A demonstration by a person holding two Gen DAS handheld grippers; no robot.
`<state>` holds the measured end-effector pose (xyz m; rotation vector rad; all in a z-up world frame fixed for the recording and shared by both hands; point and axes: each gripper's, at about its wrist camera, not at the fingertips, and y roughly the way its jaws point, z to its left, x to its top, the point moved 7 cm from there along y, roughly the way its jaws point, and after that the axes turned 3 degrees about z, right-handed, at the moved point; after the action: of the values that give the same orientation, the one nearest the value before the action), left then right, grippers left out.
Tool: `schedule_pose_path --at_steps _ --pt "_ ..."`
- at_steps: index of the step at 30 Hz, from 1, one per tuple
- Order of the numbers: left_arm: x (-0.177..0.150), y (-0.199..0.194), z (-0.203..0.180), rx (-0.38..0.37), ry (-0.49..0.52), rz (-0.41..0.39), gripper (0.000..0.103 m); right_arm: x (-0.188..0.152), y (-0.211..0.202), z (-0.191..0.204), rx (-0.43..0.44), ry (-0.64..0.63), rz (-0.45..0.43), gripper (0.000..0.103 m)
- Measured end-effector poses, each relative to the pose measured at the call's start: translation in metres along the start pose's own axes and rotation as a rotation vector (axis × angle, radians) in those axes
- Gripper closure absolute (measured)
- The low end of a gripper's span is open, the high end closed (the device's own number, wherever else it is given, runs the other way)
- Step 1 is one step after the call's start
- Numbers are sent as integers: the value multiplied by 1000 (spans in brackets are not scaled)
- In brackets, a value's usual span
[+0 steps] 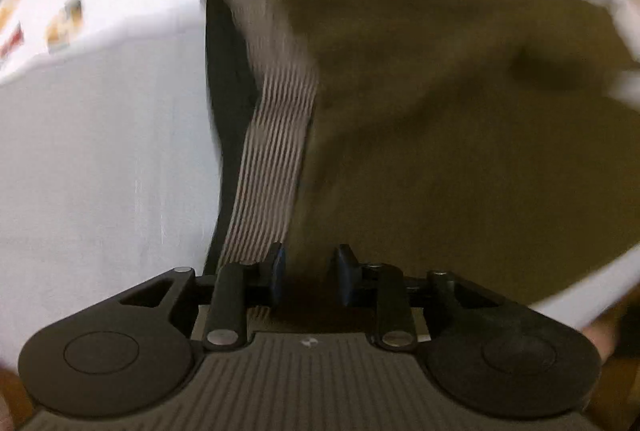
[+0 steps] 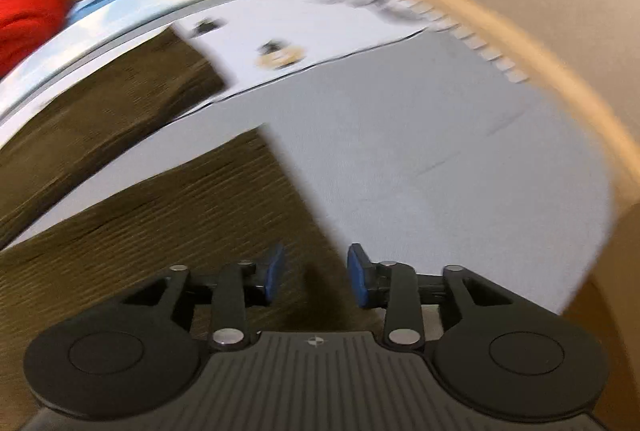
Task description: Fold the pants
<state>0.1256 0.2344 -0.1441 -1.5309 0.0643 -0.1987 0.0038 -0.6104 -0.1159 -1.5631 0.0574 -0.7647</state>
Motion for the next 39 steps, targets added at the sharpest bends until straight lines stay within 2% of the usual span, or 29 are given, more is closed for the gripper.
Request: schedule_pose_path --at_steps 1,3,4,5,7,11,13,14,18,21,25,33,35,36,37,39 --pt "-4 2 -1 31 56 1 76 -9 10 7 22 -26 76 59" --pt "-1 -2 -2 31 38 5 76 -34 33 13 -16 -108 244 58" --pt "2 -5 -2 32 26 -3 75 -40 34 17 -38 -182 238 57" --pt "4 -11 -2 34 32 -30 74 -38 31 21 -51 -221 218 56" --pt "13 -21 1 37 28 -95 66 -28 21 22 -40 -174 166 56" --pt "29 -41 9 13 -59 -213 61 -7 -4 29 -10 -123 32 56" --pt "43 -50 7 38 -99 -261 37 2 -15 40 -15 -121 -34 56" --pt "47 -54 9 51 -114 -290 34 8 -22 45 -9 -116 -65 56" --pt "64 -71 6 75 -168 -399 33 36 -31 74 41 -98 -148 56" --pt "79 -81 1 95 -191 -465 31 42 -33 105 64 -120 -167 56" --pt "88 -89 -6 110 -185 -499 31 47 -35 153 70 -189 -177 48" --pt "110 -91 -7 110 -230 -525 31 60 -51 229 133 -281 -251 48" --pt "116 -94 -7 94 -247 -539 37 64 -57 248 161 -292 -272 48" --pt "119 -95 -7 84 -258 -540 46 65 -58 256 174 -296 -280 48" --pt "122 -95 -7 72 -270 -539 63 68 -59 264 189 -298 -288 48" --pt "129 -94 -7 56 -292 -530 79 72 -63 280 209 -303 -304 48"
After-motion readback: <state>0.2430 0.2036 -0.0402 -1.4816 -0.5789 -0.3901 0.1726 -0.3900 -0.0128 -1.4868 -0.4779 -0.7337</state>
